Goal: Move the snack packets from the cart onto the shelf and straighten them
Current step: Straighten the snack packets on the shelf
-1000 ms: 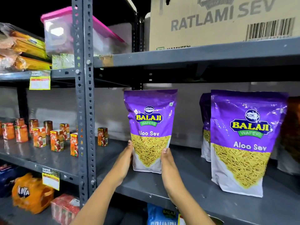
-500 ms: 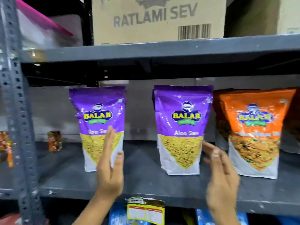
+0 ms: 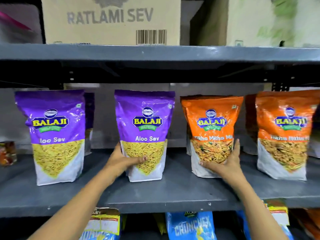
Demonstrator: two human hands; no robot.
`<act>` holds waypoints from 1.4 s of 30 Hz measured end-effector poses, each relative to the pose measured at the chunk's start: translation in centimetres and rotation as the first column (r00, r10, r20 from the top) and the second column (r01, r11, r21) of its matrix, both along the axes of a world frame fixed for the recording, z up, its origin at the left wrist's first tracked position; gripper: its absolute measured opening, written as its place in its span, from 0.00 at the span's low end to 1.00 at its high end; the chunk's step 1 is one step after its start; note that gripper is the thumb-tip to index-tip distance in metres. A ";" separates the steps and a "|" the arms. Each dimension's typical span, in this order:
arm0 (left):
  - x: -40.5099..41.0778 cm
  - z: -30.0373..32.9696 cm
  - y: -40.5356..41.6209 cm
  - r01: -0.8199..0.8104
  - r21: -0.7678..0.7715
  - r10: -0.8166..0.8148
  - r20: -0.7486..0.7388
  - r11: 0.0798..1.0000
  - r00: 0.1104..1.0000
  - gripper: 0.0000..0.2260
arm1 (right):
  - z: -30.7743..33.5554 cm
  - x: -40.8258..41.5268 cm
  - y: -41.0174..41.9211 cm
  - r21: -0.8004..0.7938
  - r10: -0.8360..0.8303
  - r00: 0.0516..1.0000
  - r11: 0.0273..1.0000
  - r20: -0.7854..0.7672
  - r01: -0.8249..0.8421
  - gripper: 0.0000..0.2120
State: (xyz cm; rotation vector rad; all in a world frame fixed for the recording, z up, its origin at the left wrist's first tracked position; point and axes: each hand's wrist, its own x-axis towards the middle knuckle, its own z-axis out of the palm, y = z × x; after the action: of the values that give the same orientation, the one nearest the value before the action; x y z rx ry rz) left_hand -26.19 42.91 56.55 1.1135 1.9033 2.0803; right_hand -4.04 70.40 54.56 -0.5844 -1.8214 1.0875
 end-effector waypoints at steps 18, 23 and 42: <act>14.1 5.8 10.5 -0.030 0.215 0.128 -0.459 0.976 0.879 0.09 | -0.1 2.7 5.9 -0.310 0.117 0.955 0.929 -0.272 -0.203 0.10; 12.4 7.2 17.0 -0.174 0.137 0.144 0.203 0.975 0.969 0.10 | 0.0 2.9 6.5 -0.277 0.097 0.931 0.939 -0.351 -0.202 0.07; 10.5 0.3 19.4 -0.154 0.275 0.191 -0.111 0.949 0.975 0.07 | 4.3 -0.1 6.2 0.050 0.073 0.835 0.997 -0.546 -0.054 0.06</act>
State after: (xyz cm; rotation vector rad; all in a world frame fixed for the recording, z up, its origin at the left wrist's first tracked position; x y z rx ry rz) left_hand -15.65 62.30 56.86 1.2081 1.8830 2.4760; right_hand -4.10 76.61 58.87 -0.1580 -1.3537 1.1262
